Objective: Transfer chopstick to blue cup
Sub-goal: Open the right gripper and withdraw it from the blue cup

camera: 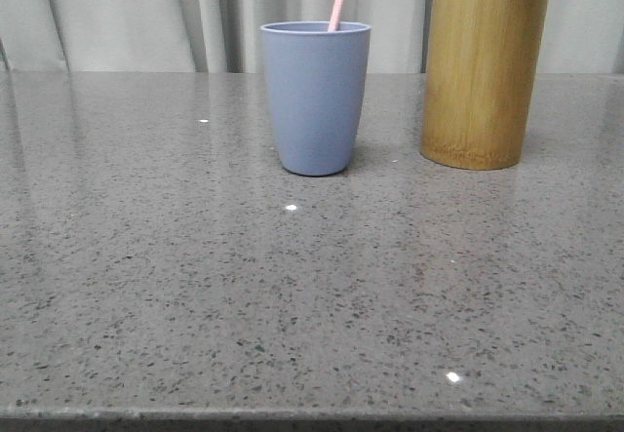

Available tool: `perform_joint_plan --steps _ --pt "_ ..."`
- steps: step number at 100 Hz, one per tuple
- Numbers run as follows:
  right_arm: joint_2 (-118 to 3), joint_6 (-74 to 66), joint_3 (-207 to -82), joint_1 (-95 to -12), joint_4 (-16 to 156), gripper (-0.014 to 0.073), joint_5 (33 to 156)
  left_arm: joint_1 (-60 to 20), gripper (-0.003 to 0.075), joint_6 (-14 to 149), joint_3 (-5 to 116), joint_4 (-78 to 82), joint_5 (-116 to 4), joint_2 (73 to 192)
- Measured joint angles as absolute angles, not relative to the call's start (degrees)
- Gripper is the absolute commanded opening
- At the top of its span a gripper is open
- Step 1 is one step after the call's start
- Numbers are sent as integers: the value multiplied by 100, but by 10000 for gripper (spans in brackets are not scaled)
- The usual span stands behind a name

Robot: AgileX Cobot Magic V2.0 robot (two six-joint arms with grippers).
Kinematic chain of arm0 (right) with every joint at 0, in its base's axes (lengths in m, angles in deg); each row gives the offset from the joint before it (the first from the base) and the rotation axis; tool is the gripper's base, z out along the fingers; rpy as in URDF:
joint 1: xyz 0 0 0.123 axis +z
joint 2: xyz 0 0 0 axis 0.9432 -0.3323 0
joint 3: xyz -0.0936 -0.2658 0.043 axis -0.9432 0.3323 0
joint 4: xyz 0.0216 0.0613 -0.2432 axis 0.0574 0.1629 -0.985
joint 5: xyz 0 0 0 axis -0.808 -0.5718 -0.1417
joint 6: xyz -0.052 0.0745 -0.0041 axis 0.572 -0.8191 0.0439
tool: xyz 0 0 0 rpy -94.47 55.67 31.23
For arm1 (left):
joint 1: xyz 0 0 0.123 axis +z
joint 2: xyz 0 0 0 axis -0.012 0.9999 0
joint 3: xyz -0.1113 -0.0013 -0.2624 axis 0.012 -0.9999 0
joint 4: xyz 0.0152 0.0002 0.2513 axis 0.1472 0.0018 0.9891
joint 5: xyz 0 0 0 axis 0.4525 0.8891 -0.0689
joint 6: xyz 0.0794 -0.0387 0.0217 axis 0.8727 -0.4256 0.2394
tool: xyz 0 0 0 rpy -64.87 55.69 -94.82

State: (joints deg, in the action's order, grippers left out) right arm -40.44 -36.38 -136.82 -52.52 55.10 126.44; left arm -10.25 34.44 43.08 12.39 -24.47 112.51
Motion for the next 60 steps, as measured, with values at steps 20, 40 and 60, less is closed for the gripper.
perform_joint_plan --steps 20,40,60 --pt "-3351 -3824 -12714 -5252 5510 456 12759 -1025 495 3444 4308 1239 -2447 11251" --pt "-3195 -3941 -12421 -5252 5510 374 12686 -1025 447 3444 4308 1239 -2447 11251" --pt "-3195 -3959 -12421 -5252 5510 9 12635 -1025 90 3444 4308 1239 -2436 11251"
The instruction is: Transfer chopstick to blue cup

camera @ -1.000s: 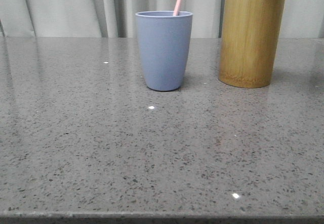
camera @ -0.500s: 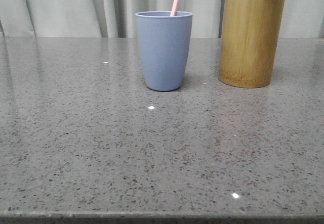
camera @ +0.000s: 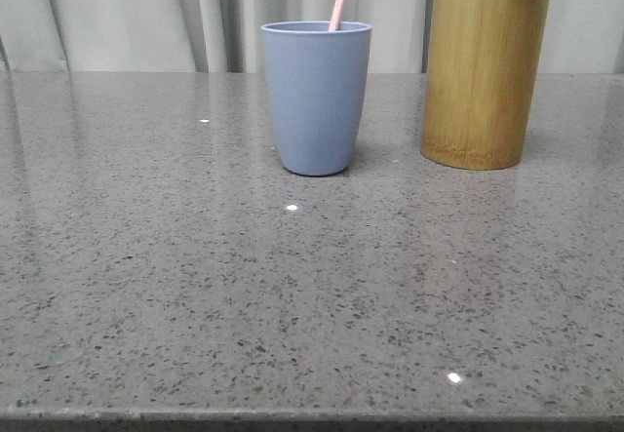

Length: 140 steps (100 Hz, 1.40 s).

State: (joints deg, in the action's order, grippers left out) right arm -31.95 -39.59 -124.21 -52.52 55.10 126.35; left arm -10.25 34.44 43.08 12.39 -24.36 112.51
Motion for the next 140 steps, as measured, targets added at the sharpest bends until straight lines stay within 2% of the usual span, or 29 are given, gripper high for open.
perform_joint_plan --steps 5,108,122,140 --pt "-3195 -3959 -12421 -5252 5510 -76 12635 -1025 -20 3444 4308 1239 -2428 11251" --pt "-3195 -3968 -12421 -5252 5510 -67 12631 -1025 -19 3444 4296 1370 -2439 11177" --pt "-3195 -3968 -12421 -5252 5510 -67 12631 -1025 -19 3444 3946 1688 -3260 10716" --pt "-3195 -3968 -12421 -5252 5510 -67 12631 -1025 -19 3444 2657 1941 -4962 9577"
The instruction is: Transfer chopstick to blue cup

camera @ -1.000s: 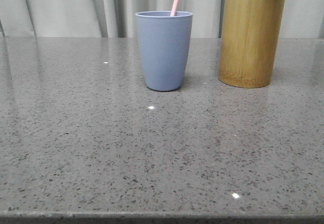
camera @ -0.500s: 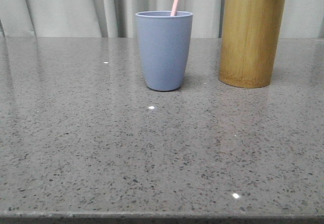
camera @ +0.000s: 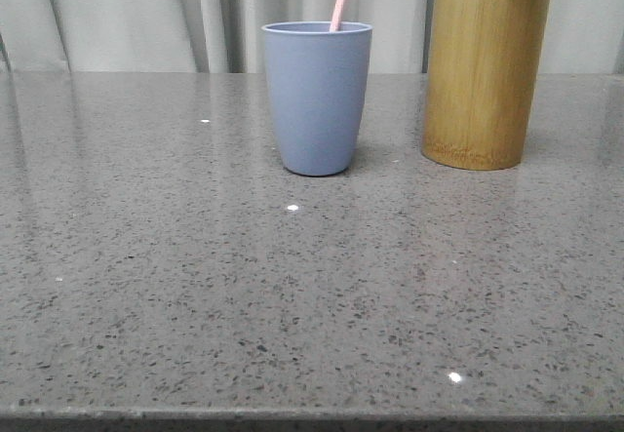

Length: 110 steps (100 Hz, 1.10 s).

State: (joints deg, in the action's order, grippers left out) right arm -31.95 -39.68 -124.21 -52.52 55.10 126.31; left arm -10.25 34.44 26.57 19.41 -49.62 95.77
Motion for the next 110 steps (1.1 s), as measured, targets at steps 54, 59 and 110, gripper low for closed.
perform_joint_plan --steps 54,59,110 --pt "-3195 -3968 -12414 -5255 5480 -67 12622 -686 -19 3444 -191 2483 -6051 7454" --pt "-3195 -3968 -12414 -5255 5480 -67 12622 -678 -19 3446 -191 2524 -6121 7454" --pt "-3195 -3968 -12414 -5255 5480 -67 12622 -673 -19 3446 -191 2735 -6233 7454"
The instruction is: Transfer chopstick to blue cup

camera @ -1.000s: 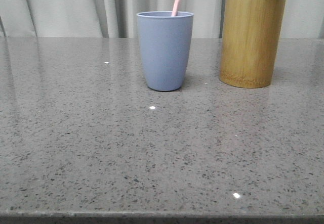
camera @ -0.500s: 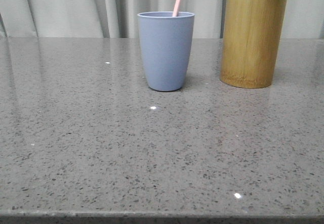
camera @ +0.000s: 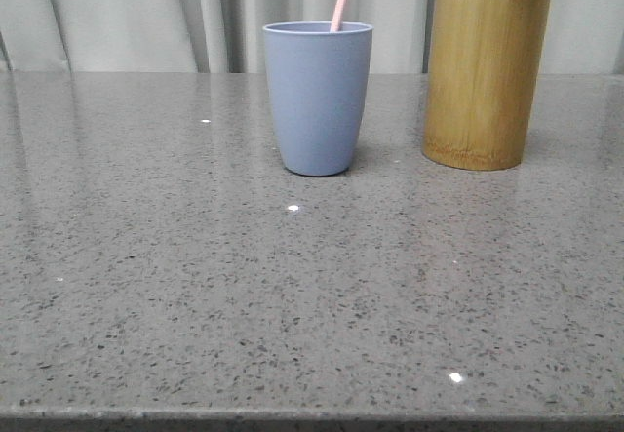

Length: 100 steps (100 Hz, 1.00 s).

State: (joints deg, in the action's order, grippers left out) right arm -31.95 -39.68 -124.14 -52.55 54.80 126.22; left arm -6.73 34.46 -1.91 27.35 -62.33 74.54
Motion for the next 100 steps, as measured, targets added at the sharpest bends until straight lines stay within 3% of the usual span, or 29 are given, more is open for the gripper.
perform_joint_plan --steps 62,100 --pt "-3126 -3968 -12272 -5255 5299 -67 12536 -673 -19 3446 -191 2735 -6243 7454" --pt "-1165 -3852 -10685 -5802 4827 -67 10921 -673 -19 3446 -191 2735 -6243 7454"
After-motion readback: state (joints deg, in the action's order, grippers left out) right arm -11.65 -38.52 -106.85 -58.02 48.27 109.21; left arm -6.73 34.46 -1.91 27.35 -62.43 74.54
